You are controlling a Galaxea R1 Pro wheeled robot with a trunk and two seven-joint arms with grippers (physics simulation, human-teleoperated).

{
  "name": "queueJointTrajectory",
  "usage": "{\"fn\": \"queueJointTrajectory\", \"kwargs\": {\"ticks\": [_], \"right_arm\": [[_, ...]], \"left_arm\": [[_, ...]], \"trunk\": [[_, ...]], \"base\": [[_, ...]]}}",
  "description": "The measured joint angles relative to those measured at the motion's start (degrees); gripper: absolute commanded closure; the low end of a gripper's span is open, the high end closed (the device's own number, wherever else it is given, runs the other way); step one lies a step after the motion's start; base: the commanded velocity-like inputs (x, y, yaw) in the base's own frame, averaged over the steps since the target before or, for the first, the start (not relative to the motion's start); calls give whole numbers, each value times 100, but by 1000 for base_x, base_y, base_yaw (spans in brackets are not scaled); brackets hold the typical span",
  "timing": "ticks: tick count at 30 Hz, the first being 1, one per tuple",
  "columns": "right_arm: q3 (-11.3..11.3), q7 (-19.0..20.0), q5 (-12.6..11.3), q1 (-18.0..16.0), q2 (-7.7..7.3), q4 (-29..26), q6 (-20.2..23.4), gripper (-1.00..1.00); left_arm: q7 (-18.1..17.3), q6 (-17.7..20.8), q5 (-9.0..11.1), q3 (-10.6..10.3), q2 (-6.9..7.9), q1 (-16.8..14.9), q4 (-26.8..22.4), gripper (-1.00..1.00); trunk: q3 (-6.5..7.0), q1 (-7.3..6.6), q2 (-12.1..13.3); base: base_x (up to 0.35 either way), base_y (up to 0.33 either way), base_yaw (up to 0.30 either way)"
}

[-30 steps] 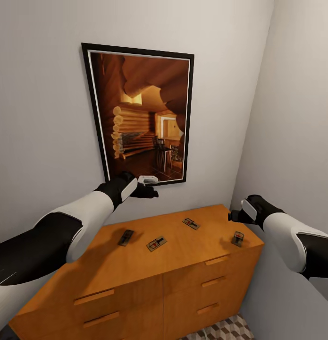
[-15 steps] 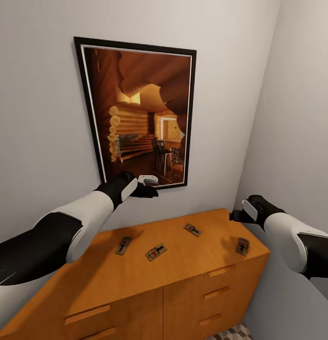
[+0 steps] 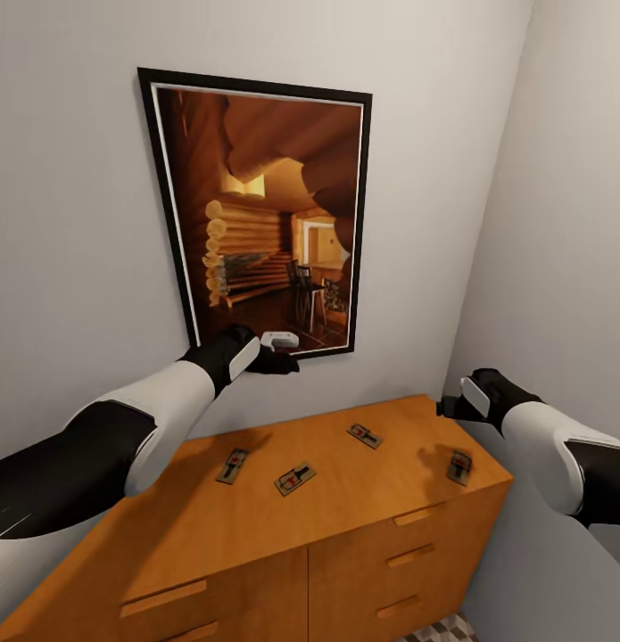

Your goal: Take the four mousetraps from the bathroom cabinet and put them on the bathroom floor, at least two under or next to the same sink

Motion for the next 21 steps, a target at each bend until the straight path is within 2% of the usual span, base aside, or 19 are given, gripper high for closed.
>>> {"fn": "queueJointTrajectory", "kwargs": {"ticks": [7, 14, 21], "right_arm": [[0, 0, -13, 0, -20, 76, -151, -100], [0, 4, -18, 0, -33, 281, -319, -100], [1, 5, -37, 6, -74, 438, -462, -100]], "left_arm": [[-17, -13, 9, 4, 0, 65, 122, -100], [-21, -183, 16, -5, 0, 496, 194, -100], [-26, -359, 10, 8, 0, 704, 218, -100]], "trunk": [[0, 0, 0], [-1, 0, 1], [0, 0, 0]], "base": [[2, 0, 0], [0, 0, 0], [0, 0, 0]]}}
